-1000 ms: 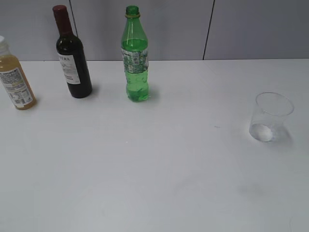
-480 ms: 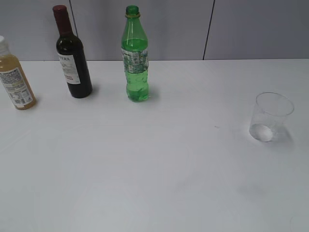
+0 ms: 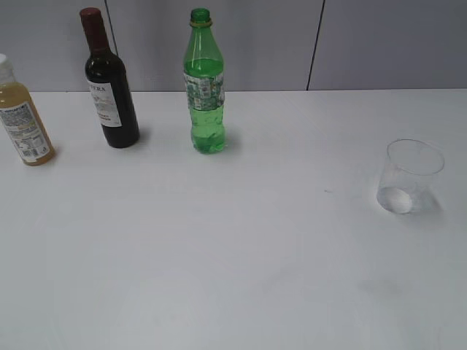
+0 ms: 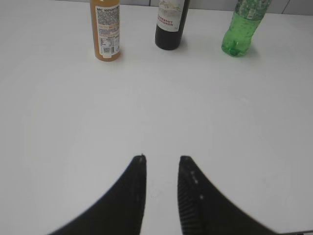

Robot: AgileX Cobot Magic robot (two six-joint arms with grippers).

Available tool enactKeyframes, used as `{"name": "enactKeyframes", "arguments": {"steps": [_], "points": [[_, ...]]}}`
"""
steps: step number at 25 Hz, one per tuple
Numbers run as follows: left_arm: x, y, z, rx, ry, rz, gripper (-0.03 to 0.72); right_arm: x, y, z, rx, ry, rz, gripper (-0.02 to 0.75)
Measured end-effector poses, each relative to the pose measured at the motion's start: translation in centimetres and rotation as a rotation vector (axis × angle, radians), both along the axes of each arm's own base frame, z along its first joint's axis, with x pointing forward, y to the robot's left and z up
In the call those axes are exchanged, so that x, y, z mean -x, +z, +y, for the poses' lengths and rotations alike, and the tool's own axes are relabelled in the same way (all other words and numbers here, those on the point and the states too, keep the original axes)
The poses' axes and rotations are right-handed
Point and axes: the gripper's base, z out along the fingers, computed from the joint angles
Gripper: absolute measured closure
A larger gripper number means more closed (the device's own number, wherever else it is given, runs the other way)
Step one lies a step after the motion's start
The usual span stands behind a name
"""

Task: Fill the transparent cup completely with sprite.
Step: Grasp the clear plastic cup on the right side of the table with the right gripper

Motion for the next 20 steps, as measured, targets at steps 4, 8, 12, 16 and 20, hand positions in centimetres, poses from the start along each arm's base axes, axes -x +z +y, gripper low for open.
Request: {"name": "enactKeyframes", "arguments": {"steps": [4,8,12,16,20], "points": [[0.0,0.0,0.0,0.0,0.0,0.0,0.514,-2.1,-0.5,0.0,-0.013,-0.009,0.033,0.144],[0.0,0.0,0.0,0.0,0.0,0.0,0.514,-3.6,-2.0,-0.3,0.005,-0.039,0.003,0.146],[0.0,0.0,0.0,0.0,0.0,0.0,0.514,-4.4,-4.9,-0.5,0.009,-0.066,0.032,0.146],[0.0,0.0,0.0,0.0,0.0,0.0,0.514,-4.8,-7.3,-0.8,0.01,-0.097,0.038,0.146],[0.0,0.0,0.0,0.0,0.0,0.0,0.514,-5.7,-8.1,-0.9,0.001,-0.107,0.066,0.146]]}}
